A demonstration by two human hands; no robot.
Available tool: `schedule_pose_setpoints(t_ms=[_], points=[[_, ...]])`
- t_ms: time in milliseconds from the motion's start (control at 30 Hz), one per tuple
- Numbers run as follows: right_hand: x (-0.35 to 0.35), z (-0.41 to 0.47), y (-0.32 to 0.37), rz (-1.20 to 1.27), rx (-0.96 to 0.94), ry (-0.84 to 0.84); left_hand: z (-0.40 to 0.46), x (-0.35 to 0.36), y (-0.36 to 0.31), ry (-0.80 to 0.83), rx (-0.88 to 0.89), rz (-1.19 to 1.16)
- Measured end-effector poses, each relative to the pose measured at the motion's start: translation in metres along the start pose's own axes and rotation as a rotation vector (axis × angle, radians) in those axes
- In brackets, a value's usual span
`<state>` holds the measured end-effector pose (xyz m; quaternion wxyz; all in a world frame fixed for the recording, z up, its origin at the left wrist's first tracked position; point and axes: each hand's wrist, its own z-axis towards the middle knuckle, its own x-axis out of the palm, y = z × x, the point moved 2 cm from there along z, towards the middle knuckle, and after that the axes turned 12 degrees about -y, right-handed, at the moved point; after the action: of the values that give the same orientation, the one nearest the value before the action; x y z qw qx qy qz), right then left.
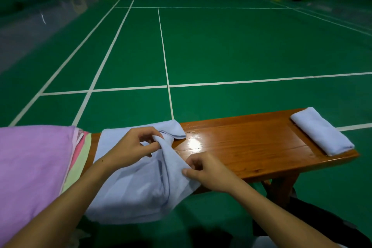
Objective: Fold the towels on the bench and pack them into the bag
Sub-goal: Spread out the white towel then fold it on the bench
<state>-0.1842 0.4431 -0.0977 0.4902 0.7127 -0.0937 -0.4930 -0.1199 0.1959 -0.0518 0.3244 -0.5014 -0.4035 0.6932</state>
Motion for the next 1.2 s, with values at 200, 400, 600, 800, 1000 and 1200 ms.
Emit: schedule_pose_setpoints(t_ms=[200,400,600,800,1000,1200], points=[[0.008,0.037,0.007,0.034,-0.038,-0.156,-0.001,-0.011,-0.005,-0.079,-0.064,-0.190],[0.032,0.069,0.016,0.406,-0.025,-0.369,0.000,-0.024,-0.004,-0.135,-0.044,-0.268],[0.040,0.079,0.032,0.719,-0.014,-0.298,0.001,-0.038,0.003,-0.140,-0.092,-0.454],[0.028,0.087,0.038,0.636,-0.073,-0.301,0.001,-0.054,0.009,-0.162,-0.023,-0.284],[-0.021,0.087,0.053,0.068,-0.280,-0.398,-0.002,-0.067,0.014,-0.235,0.128,0.393],[-0.045,0.076,0.094,-0.273,-0.473,-0.581,0.005,-0.079,-0.026,-0.474,0.293,0.711]])
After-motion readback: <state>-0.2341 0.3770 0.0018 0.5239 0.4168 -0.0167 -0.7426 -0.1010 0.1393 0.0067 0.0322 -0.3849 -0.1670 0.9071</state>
